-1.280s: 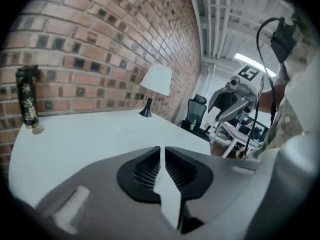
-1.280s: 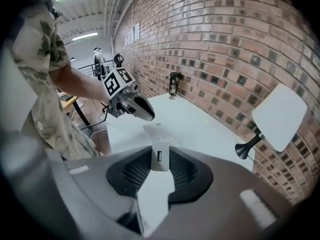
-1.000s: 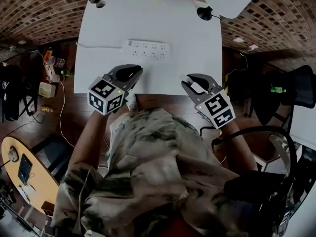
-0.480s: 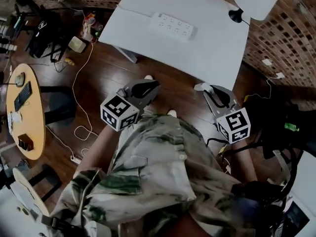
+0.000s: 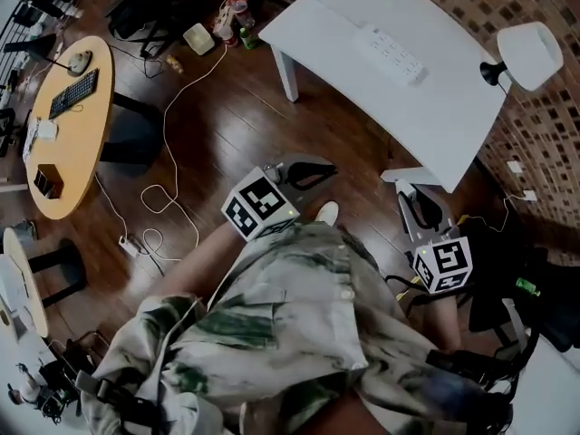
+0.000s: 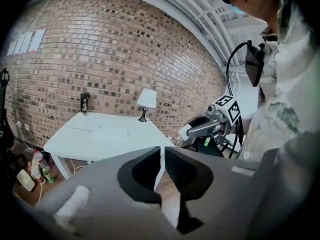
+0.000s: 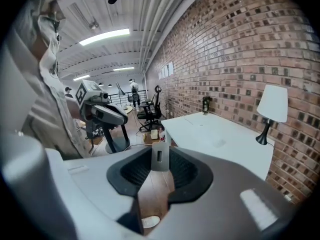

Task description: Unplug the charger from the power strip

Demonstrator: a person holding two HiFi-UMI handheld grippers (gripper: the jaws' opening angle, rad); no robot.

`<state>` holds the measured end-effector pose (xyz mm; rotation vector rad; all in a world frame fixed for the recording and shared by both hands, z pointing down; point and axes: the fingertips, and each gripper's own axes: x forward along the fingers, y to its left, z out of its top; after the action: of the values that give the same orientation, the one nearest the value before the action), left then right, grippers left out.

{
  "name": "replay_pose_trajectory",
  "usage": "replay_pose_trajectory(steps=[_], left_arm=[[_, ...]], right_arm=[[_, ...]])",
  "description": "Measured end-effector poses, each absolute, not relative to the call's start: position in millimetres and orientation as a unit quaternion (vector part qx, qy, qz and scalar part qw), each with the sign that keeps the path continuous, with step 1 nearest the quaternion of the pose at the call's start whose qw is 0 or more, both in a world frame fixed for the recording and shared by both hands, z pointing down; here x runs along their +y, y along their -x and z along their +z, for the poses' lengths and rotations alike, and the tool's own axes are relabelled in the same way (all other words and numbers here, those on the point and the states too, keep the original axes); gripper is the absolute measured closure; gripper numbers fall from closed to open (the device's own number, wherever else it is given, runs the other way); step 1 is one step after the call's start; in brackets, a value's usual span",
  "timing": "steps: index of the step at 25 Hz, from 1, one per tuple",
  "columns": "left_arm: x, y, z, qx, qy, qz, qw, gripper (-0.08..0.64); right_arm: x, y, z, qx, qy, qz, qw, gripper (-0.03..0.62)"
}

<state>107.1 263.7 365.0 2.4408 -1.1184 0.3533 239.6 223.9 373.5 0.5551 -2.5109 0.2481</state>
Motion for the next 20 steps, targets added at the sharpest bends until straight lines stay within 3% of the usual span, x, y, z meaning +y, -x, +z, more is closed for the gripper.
replay_pose_trajectory(steps=[10,20], left_arm=[[338.1,-29.7,331.8,-0.409,-0.889,0.091,0.185,0.531],[347.1,-36.5,324.8,-0.342,-0.919,0.087,0.173,0.532]], right_arm=[[299.6,-169.4,334.8,-0.937,-0.222,0.074,0.259,0.485],[344.1,-196.1,319.6,-0.916,-0.314,0.072,0.239,0.485]])
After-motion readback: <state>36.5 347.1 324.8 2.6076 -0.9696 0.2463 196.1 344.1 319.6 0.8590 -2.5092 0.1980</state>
